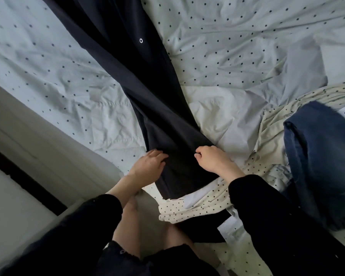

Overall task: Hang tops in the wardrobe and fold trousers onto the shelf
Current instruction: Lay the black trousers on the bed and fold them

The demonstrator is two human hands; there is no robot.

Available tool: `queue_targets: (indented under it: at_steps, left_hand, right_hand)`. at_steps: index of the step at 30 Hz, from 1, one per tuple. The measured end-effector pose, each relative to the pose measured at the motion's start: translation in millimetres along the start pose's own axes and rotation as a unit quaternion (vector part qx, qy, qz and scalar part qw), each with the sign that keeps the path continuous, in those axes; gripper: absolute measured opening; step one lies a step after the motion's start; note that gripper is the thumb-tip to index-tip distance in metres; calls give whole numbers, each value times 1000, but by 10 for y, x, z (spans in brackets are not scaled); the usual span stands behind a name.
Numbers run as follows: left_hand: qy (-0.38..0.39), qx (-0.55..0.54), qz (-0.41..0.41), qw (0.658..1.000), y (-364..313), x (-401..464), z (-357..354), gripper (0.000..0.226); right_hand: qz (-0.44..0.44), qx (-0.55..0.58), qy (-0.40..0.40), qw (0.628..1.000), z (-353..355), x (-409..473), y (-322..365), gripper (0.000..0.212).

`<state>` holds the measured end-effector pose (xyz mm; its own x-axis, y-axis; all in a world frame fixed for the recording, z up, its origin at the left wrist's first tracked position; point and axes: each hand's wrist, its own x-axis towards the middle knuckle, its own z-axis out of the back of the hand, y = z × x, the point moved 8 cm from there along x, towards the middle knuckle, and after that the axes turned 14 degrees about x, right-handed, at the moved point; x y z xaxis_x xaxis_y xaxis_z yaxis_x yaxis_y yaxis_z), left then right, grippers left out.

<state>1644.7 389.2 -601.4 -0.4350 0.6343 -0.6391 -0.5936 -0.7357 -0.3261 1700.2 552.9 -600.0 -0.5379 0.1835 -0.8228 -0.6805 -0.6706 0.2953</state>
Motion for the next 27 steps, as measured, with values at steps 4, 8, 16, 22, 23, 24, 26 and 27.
queue_targets:
  at_steps: [4, 8, 16, 22, 23, 24, 26, 27]
  left_hand:
    - [-113, -161, 78, 977, 646, 12, 896, 36]
    - [-254, -254, 181, 915, 1712, 59, 1869, 34]
    - [-375, -322, 244, 834, 3533, 631, 3802, 42]
    - [-280, -331, 282, 856, 4206, 1460, 4320, 45]
    - [-257, -381, 296, 837, 4309, 1596, 4277, 46]
    - [-239, -444, 307, 807, 4414, 1718, 4286, 47]
    - [-232, -567, 306, 729, 4528, 1854, 4289, 48]
    - [-237, -606, 300, 698, 4582, 1917, 4318, 42]
  right_hand:
    - [77, 57, -86, 992, 558, 63, 851, 40]
    - [177, 106, -182, 961, 1249, 244, 2042, 43]
    - [274, 77, -277, 918, 2206, 1279, 4154, 46]
    - [230, -72, -302, 922, 2750, 1988, 4821, 54]
    - [221, -93, -296, 925, 2769, 2072, 4854, 55]
    - [211, -112, -290, 927, 2815, 2176, 4916, 56]
    - [206, -138, -284, 926, 2838, 2284, 4991, 59]
    - [203, -145, -281, 927, 2854, 2335, 5027, 61]
